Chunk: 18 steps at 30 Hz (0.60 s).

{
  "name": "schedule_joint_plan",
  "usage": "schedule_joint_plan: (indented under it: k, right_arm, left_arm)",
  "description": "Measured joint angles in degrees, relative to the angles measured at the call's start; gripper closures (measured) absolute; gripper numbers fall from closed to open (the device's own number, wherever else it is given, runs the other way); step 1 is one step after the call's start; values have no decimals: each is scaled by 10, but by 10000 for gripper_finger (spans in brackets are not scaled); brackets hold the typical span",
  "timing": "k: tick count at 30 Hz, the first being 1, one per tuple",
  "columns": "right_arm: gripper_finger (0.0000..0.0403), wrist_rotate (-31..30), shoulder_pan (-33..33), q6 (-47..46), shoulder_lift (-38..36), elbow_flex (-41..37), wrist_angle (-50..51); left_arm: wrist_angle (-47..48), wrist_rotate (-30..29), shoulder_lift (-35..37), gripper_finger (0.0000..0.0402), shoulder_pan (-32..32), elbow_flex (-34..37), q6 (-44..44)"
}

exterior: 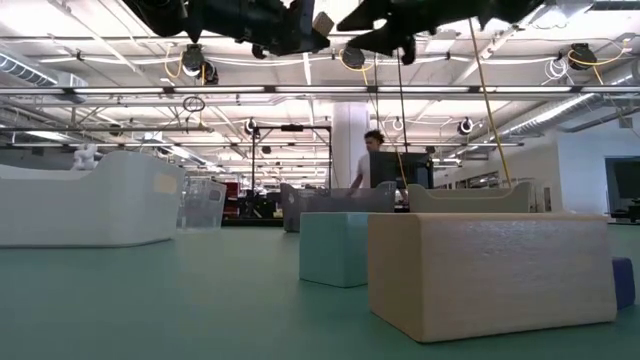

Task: Sort & place blocks by color
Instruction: Put the top left brown block into the white bin

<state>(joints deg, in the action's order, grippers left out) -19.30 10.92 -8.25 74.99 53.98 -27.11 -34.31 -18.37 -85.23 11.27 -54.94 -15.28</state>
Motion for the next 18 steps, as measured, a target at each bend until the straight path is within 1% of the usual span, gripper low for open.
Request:
schedule_joint_plan:
  k: [3, 5, 10, 13, 18]
  right_arm:
    - [196, -15, -1, -4, -45, 0, 93]
    - [196, -27, -1, -5, -70, 0, 146]
    - [201, -35, 0, -18, -112, 0, 241]
    - [201, -34, -1, -28, -127, 0, 277]
    - [202, -35, 0, -31, -136, 0, 309]
  left_arm:
    - [-8, 0, 0, 343, 0, 0, 21]
    - [-20, 12, 0, 343, 0, 0, 39]
    - [-100, 103, 0, 343, 0, 0, 85]
    - [-140, 147, 0, 343, -2, 0, 119]
    - [-182, 220, 0, 343, -1, 0, 198]
